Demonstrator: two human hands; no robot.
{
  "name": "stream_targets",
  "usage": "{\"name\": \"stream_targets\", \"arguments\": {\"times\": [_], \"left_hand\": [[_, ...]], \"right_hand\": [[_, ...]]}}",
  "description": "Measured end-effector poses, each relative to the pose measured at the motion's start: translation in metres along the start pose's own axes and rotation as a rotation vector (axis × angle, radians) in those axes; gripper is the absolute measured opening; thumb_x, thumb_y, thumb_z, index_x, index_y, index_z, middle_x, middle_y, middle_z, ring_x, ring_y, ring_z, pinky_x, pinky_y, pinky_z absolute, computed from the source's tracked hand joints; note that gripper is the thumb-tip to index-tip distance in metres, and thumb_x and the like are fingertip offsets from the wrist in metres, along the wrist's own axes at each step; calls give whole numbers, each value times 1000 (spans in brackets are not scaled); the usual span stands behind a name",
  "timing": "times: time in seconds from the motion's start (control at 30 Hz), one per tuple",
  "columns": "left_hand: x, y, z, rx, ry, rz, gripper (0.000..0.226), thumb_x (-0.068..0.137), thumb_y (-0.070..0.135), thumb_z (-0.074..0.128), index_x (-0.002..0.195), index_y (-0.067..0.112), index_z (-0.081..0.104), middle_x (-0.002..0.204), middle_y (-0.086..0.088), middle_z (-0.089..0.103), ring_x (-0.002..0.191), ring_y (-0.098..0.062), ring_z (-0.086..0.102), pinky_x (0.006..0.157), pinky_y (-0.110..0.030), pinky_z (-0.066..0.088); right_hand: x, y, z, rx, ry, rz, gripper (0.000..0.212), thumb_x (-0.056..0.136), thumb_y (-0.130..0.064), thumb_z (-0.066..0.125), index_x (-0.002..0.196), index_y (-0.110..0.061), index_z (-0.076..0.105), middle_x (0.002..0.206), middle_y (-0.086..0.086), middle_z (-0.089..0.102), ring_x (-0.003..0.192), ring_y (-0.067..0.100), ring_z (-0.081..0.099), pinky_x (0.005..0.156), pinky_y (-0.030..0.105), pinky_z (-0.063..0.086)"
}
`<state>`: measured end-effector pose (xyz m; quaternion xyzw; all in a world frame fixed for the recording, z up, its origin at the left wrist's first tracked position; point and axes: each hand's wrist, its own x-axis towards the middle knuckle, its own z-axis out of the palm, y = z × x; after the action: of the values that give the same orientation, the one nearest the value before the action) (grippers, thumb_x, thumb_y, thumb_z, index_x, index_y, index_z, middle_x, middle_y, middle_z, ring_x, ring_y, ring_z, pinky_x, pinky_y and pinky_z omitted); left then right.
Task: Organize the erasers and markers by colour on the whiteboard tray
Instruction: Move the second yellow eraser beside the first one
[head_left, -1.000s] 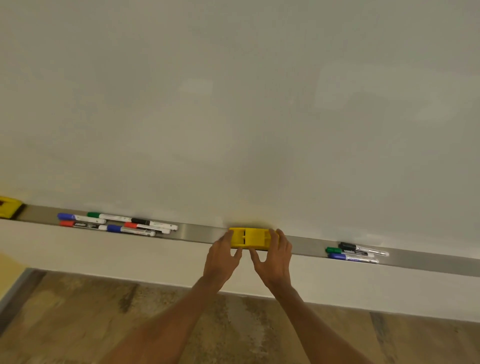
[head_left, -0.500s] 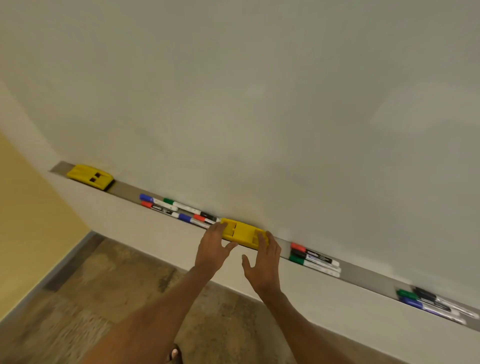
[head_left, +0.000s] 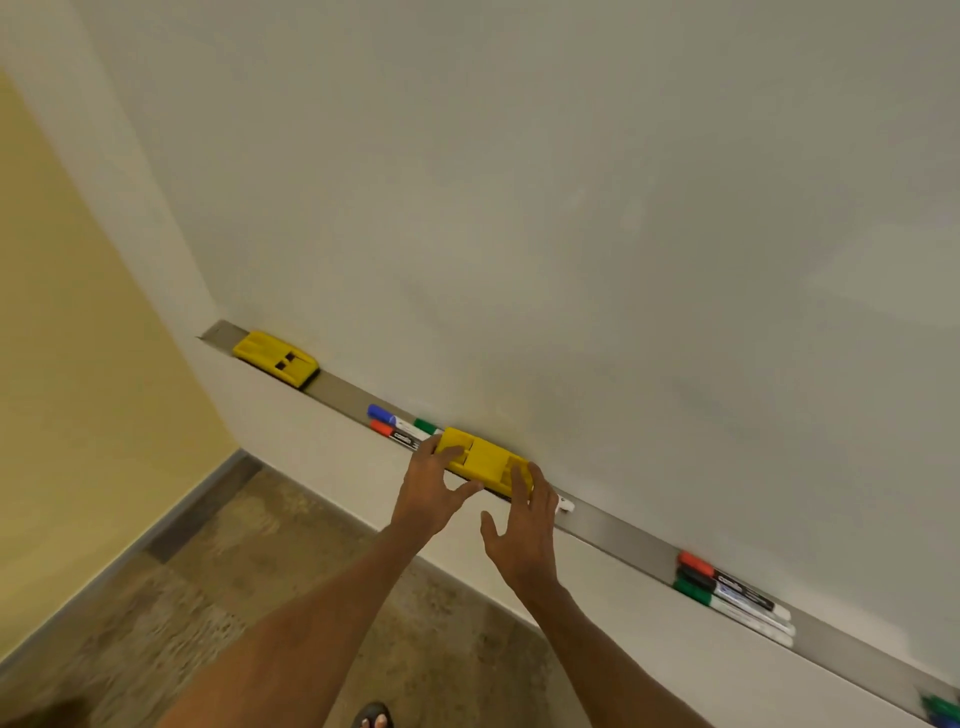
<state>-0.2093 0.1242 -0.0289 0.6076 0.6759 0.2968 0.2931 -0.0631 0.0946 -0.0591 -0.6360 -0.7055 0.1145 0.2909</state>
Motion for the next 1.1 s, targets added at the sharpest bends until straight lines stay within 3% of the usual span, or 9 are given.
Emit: {"name": "stream_targets", "arguments": {"times": [0.2, 0.33, 0.47, 0.57, 0.7, 0.83, 1.1], "left_hand": [[29, -23, -30, 0, 8, 16, 68, 70, 39, 79, 127, 14, 53, 142, -11, 41, 128, -28, 42, 104, -35, 38], [43, -39, -47, 21, 30, 14, 67, 68, 39, 80, 124, 14, 54, 138, -12, 44, 124, -29, 44, 99, -35, 40], [54, -53, -65, 30, 47, 7, 57, 68, 40, 80, 115, 12, 60, 129, -13, 50, 118, -29, 48, 93, -34, 42], [60, -66, -77, 13, 49, 1, 56, 69, 40, 79, 114, 11, 61, 127, -13, 50, 117, -28, 49, 93, -33, 42], [68, -78, -90, -6, 44, -11, 61, 69, 38, 80, 118, 10, 57, 132, -13, 47, 121, -29, 47, 97, -33, 39], [76, -82, -101, -27, 57, -39, 68, 61, 46, 83, 114, 12, 56, 132, -12, 46, 121, -27, 45, 95, -31, 39], [94, -94, -116, 10, 150, -85, 68, 60, 57, 78, 103, 9, 55, 115, -12, 54, 105, -29, 51, 86, -37, 44]], "right_hand": [[21, -32, 25, -2, -23, -21, 73, 75, -23, 72, 134, -9, 31, 139, 5, 26, 125, 29, 23, 100, 56, 42], [33, -51, 42, 16, -88, 9, 64, 82, -18, 64, 136, -4, 33, 143, 17, 33, 126, 27, 18, 104, 57, 37], [40, -68, 58, 55, -74, -13, 63, 83, -13, 61, 137, -7, 29, 144, 9, 26, 128, 27, 17, 106, 57, 34], [45, -81, 69, 71, -67, 7, 64, 83, -15, 60, 138, -9, 28, 144, 19, 35, 129, 27, 17, 106, 57, 32], [54, -97, 81, 94, -63, 8, 65, 82, -18, 61, 137, -13, 27, 143, 18, 38, 132, 29, 22, 104, 57, 32], [62, -113, 86, 143, -157, 32, 62, 88, -18, 57, 142, -11, 27, 151, 13, 29, 139, 35, 21, 112, 54, 27], [76, -137, 100, 207, -227, 24, 60, 93, -17, 51, 144, -13, 20, 155, 8, 19, 144, 29, 12, 115, 46, 22]]}}
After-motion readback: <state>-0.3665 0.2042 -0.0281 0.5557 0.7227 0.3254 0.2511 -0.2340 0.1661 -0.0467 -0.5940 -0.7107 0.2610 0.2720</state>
